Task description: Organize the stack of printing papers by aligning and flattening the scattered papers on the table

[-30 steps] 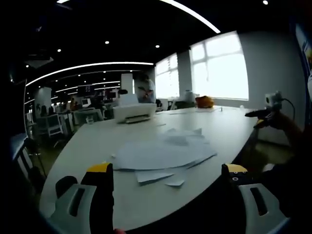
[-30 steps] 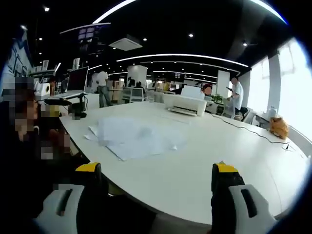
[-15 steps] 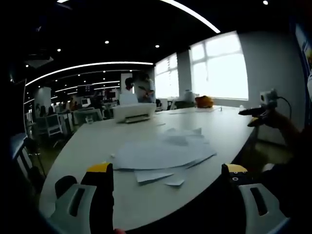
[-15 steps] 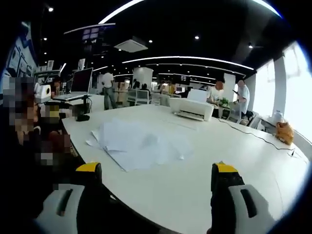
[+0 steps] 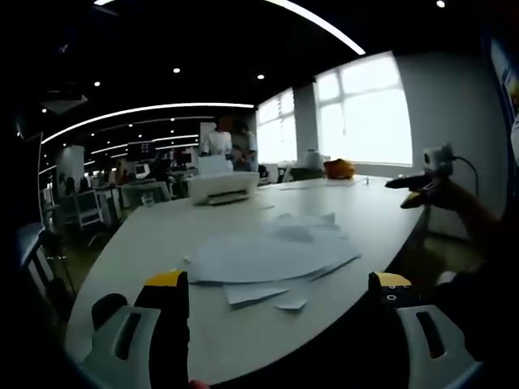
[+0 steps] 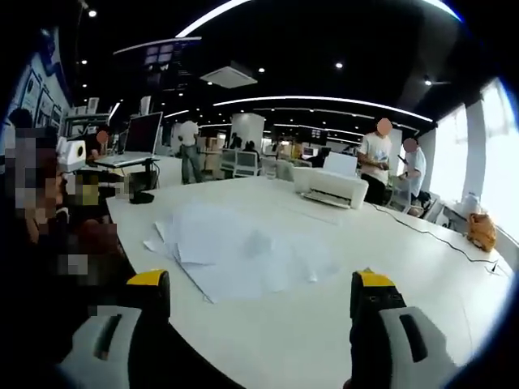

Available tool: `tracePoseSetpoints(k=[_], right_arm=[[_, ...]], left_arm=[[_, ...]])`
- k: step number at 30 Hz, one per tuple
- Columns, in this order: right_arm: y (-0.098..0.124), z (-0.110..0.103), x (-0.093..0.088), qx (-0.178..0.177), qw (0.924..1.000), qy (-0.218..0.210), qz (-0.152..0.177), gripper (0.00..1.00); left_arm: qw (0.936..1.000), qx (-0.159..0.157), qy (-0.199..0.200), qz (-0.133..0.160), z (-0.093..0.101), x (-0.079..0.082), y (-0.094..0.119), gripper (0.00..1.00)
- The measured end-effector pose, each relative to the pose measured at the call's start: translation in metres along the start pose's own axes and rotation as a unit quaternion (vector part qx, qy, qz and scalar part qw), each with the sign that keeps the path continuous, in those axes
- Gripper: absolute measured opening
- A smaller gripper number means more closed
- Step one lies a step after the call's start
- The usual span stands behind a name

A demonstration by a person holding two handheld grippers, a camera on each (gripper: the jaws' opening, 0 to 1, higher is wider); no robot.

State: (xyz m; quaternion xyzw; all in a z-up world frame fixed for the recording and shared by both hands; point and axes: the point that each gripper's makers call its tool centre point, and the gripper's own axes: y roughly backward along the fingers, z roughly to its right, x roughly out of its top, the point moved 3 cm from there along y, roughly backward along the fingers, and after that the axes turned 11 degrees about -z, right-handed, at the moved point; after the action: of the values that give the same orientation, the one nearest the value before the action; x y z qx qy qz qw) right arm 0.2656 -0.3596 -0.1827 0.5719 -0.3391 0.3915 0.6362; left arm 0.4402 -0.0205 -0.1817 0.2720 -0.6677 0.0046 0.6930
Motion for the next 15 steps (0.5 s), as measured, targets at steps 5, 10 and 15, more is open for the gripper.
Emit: tracePoseSetpoints(k=[5, 10, 15], right_arm=[[-0.007, 0.001, 0.005, 0.004, 1.0, 0.001, 0.001, 0.87], [-0.016, 0.0, 0.008, 0.009, 1.0, 0.002, 0.0, 0.87], [-0.027, -0.002, 0.011, 0.017, 0.9999, 0.002, 0.0, 0.87]], left_arm=[[1.0, 0.003, 0.0, 0.001, -0.002, 0.001, 0.002, 0.94], [1.0, 0.003, -0.003, 0.0, -0.002, 0.002, 0.002, 0.94], [1.0, 0.002, -0.005, 0.002, -0.002, 0.004, 0.003, 0.94]])
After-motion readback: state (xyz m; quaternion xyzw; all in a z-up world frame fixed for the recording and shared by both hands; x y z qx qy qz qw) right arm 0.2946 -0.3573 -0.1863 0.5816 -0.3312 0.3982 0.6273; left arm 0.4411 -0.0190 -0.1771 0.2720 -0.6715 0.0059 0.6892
